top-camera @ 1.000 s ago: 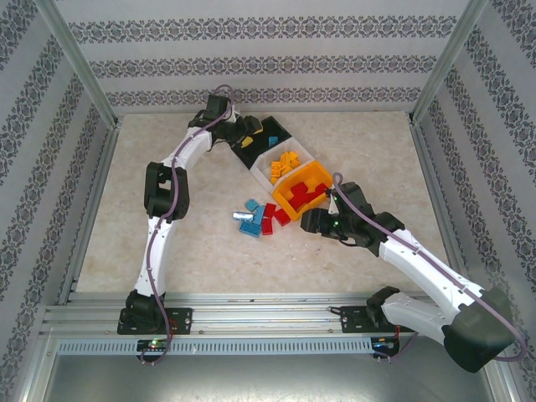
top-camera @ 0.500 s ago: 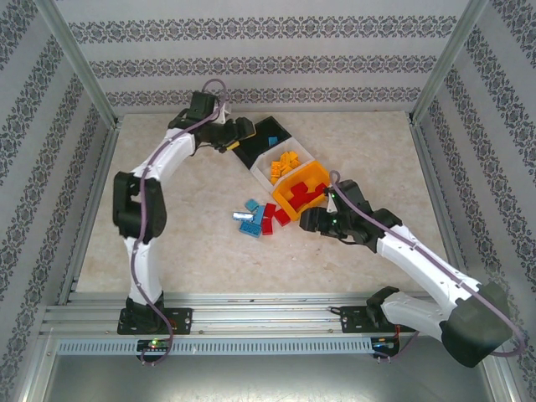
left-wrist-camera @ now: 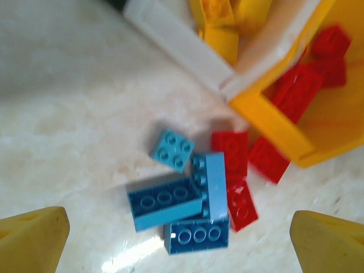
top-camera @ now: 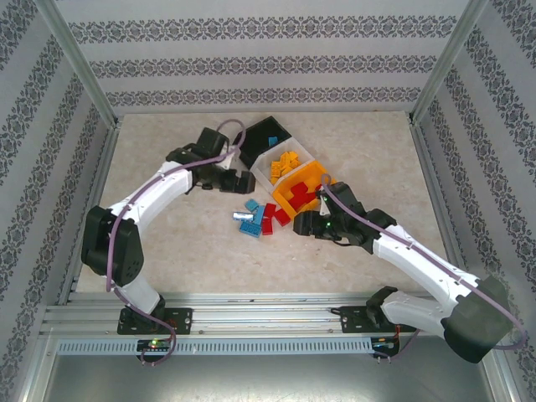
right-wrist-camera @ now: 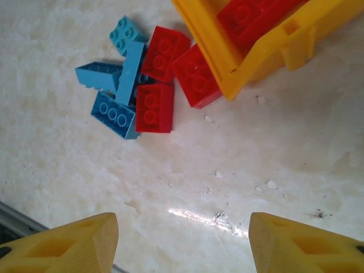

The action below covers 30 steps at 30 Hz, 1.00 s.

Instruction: Sort the legos into containers by color

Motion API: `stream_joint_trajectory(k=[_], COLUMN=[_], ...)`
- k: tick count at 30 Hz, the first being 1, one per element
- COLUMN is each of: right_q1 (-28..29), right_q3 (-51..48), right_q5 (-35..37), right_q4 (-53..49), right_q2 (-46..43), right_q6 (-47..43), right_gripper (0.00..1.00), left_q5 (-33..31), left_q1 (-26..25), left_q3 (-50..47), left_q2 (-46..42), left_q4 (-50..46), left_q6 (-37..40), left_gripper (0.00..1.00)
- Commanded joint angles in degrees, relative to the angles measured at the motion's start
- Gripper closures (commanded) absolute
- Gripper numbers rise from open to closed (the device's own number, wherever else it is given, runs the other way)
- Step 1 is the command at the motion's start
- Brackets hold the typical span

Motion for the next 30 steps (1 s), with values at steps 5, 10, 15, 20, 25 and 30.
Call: stream_joint_trajectory(k=[5, 10, 15, 20, 25, 30], right_q1=[1.48, 1.33, 1.05, 0.79, -0.43, -0.76], right_q3=[-2.26, -3.06, -4.52, -4.92, -4.85, -3.89], right_q5=[1.4, 1.76, 1.37, 1.18, 0.55, 0.16], right_q4=[1.74, 1.5, 3.9, 4.23, 4.16, 4.12], right_q2=[0.99, 0.17, 0.05, 0.43, 0.08, 0.96], right_q6=[0.75, -1.15, -0.34, -0.59, -0.97, -1.19], right_gripper=[0.37, 0.37, 0.37, 0.37, 0.37, 0.37], left_q5=[-5.82, -6.89, -6.88, -8.27, -10.36, -10.16], left_q1=[-4.37, -6.79, -7.96, -8.16, -8.05, -8.07], left_q3=[-7.79, -11.74, -10.73, -9.06, -7.27, -5.46], left_q2=[1.17, 1.89, 4.84, 7.87, 9.81, 10.92], left_q4=[0.15, 3.71, 4.64, 4.26, 3.12, 3.49], left_q6=[2.48, -0.87, -2.83, -3.41, -2.53, -2.32], left_gripper=[0.0, 0.0, 0.0, 0.0, 0.02, 0.08])
